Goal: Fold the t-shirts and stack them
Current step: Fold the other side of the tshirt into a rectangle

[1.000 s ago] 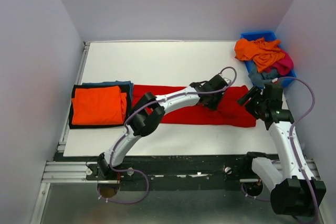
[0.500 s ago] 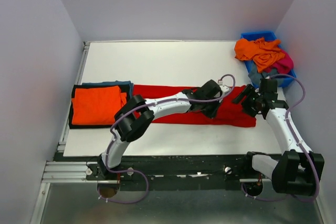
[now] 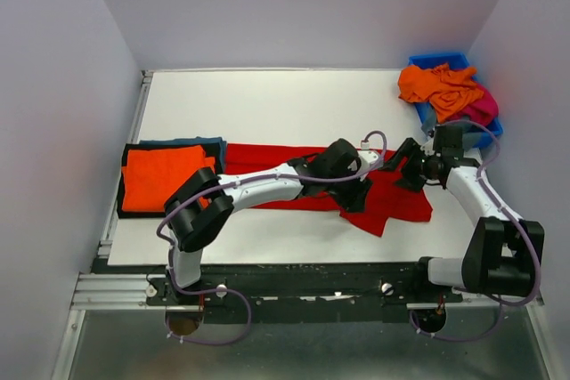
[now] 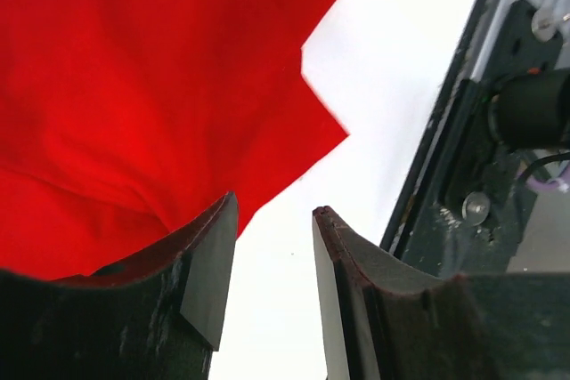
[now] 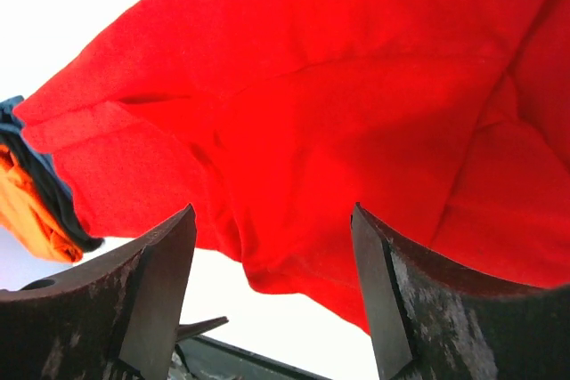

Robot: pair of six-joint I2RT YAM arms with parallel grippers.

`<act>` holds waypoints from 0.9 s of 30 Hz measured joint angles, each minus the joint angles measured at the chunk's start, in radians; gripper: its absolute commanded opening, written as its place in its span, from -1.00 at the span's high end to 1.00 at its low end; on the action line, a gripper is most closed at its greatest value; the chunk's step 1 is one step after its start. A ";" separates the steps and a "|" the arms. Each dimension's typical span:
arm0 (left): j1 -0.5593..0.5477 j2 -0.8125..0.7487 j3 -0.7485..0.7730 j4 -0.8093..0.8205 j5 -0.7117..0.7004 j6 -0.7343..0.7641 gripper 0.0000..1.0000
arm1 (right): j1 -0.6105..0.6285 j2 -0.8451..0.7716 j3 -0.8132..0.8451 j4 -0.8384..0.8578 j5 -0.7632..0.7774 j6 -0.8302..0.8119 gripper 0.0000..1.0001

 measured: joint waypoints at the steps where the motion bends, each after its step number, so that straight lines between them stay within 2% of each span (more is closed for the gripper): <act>1: 0.001 -0.017 0.002 0.013 0.003 -0.001 -0.07 | 0.000 0.007 -0.002 0.003 -0.019 -0.002 -0.57; 4: 0.012 -0.035 0.002 0.048 0.018 -0.018 -0.05 | 0.000 -0.002 -0.037 0.030 -0.061 -0.004 -0.56; 7: 0.040 -0.034 0.002 0.053 0.023 -0.058 -0.01 | 0.000 -0.035 -0.086 0.026 -0.061 -0.003 -0.40; 8: 0.058 -0.033 0.004 0.053 0.024 -0.074 0.03 | 0.000 -0.047 -0.094 0.022 -0.056 -0.002 -0.28; 10: 0.111 -0.031 0.015 0.053 0.014 -0.116 0.08 | 0.000 -0.067 -0.098 0.018 -0.035 0.003 0.05; 11: 0.130 -0.030 0.019 0.053 0.005 -0.131 0.13 | 0.000 -0.077 -0.098 0.019 -0.021 0.005 0.27; 13: 0.175 -0.030 0.025 0.053 -0.040 -0.166 0.35 | 0.000 -0.100 -0.098 0.018 0.015 0.008 0.95; 14: 0.188 -0.030 0.025 0.054 -0.061 -0.176 0.54 | 0.000 -0.110 -0.097 0.018 0.036 0.008 0.99; 18: 0.240 -0.054 -0.001 0.051 -0.187 -0.225 1.00 | 0.004 -0.145 -0.093 0.018 0.122 0.021 0.99; 21: 0.267 -0.086 -0.010 0.028 -0.264 -0.232 1.00 | 0.029 -0.143 -0.078 0.020 0.178 0.025 0.99; 27: 0.294 -0.080 0.079 -0.043 -0.402 -0.231 1.00 | 0.142 -0.055 -0.026 0.026 0.241 0.058 0.99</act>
